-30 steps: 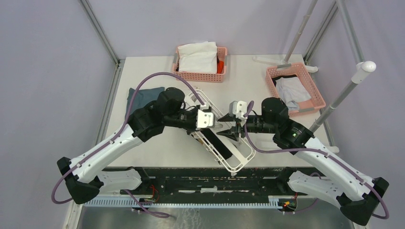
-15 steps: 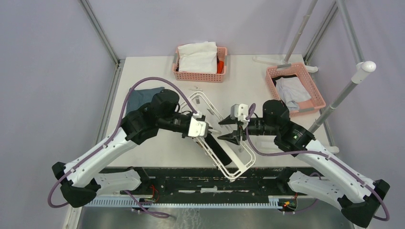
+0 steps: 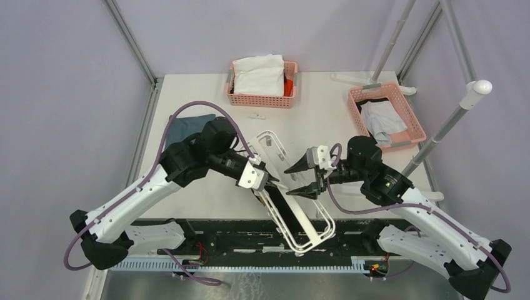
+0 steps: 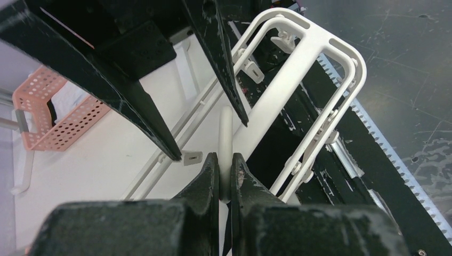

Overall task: Clip the underwear to the hanger
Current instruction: Adjust the hanger.

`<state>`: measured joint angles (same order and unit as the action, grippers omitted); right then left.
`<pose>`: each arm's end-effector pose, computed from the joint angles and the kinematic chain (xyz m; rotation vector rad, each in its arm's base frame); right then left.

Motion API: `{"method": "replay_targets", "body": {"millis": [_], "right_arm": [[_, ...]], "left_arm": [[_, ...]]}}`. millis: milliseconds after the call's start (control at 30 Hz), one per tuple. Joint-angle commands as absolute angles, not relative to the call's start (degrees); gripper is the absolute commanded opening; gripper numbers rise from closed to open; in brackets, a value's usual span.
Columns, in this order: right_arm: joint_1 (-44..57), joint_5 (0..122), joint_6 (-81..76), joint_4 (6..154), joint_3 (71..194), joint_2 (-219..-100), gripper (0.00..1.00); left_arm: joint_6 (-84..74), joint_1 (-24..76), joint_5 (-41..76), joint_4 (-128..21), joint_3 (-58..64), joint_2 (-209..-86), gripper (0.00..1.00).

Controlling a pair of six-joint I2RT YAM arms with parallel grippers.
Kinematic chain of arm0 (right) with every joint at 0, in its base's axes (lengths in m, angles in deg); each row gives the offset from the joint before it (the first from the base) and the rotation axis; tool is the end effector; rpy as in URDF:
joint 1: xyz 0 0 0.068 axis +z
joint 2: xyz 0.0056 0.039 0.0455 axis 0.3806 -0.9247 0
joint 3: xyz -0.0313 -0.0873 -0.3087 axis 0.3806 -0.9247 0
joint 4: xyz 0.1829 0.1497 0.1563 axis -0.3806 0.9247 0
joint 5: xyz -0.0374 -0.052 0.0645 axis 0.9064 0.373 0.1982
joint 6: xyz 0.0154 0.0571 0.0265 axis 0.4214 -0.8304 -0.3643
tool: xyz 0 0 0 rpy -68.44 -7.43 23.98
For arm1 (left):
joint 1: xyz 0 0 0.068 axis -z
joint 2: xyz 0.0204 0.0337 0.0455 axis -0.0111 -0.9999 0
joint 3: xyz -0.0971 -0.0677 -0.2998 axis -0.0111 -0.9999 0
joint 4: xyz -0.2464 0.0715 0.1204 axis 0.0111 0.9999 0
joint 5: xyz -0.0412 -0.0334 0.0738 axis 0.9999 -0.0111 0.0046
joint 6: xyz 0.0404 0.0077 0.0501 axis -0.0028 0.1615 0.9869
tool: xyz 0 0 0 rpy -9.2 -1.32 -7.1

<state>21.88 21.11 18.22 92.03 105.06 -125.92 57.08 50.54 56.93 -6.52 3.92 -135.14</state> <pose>0.1029 0.1520 0.3889 -1.3811 1.2140 1.0987 0.1084 -0.1943 0.4394 1.8674 0.9130 -0.8998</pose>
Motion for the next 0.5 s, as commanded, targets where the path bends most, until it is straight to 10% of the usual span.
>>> {"method": "replay_targets", "body": {"millis": [0,467], "right_arm": [[22.3,16.3,17.8,87.6,104.4,-128.5,0.64],[22.6,14.2,14.3,82.3,101.7,-130.4,0.45]], "left_arm": [[61.2,50.3,62.3,-10.6,8.7,-134.9,0.03],[62.5,50.3,65.1,-10.1,10.2,-133.2,0.03]]}}
